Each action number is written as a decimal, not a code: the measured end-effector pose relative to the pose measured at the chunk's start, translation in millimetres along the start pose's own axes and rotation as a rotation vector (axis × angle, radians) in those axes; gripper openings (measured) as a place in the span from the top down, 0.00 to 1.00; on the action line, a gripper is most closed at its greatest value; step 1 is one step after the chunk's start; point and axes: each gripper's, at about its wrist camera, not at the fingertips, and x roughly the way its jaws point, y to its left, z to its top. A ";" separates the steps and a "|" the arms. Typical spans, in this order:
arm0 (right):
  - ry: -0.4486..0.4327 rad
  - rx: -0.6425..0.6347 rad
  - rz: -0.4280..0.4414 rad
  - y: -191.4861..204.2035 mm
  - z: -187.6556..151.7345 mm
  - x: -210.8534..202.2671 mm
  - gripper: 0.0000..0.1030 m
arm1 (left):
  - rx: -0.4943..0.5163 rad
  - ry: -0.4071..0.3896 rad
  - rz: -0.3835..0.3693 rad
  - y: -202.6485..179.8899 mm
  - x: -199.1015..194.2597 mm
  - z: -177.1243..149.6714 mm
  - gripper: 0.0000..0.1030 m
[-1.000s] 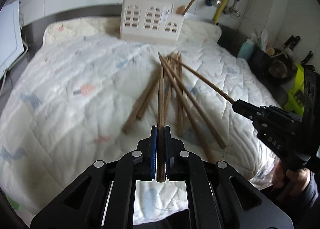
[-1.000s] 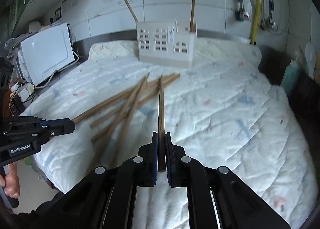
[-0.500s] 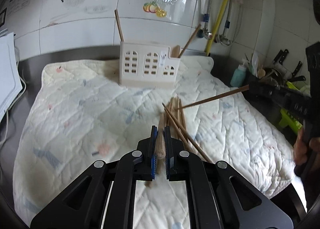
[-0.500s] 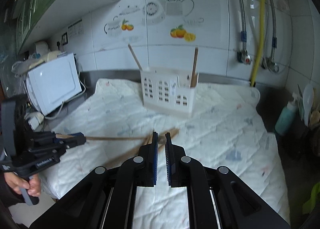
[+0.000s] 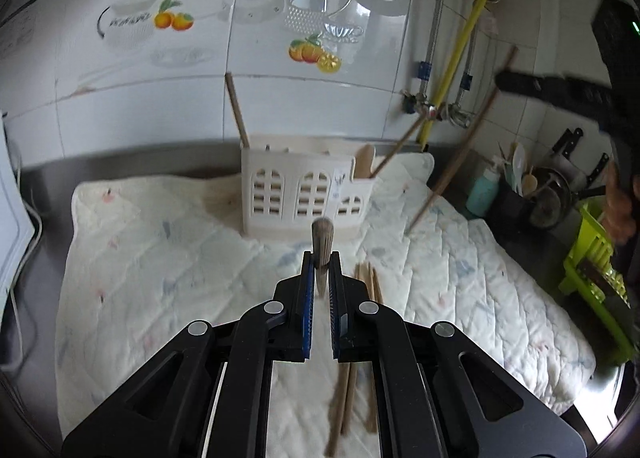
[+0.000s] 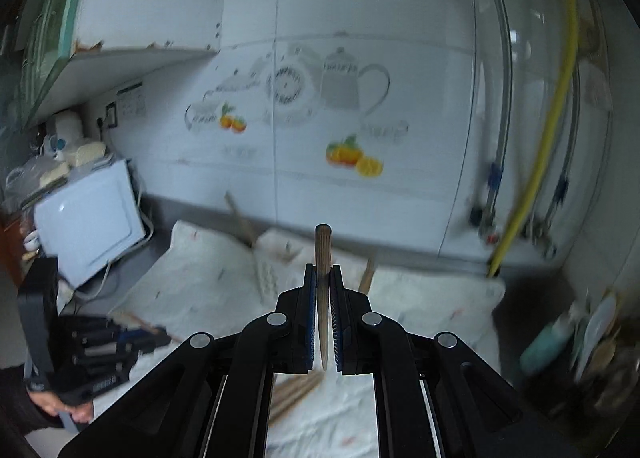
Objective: Organize utensils
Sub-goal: 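Lift both held chopsticks and carry them over the white holder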
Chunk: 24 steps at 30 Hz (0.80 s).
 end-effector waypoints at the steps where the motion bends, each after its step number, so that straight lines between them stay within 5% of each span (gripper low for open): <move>1: -0.009 0.000 -0.005 -1.8 10.4 4.9 0.93 | 0.008 -0.006 0.001 -0.8 1.4 5.4 0.95; 10: -0.027 0.050 -0.049 -18.6 56.4 62.8 0.93 | 0.037 -0.100 0.016 4.8 1.8 71.4 0.95; 24: 0.093 0.040 -0.070 -24.2 28.9 130.6 0.93 | 0.037 -0.348 0.109 10.5 -0.4 172.5 0.95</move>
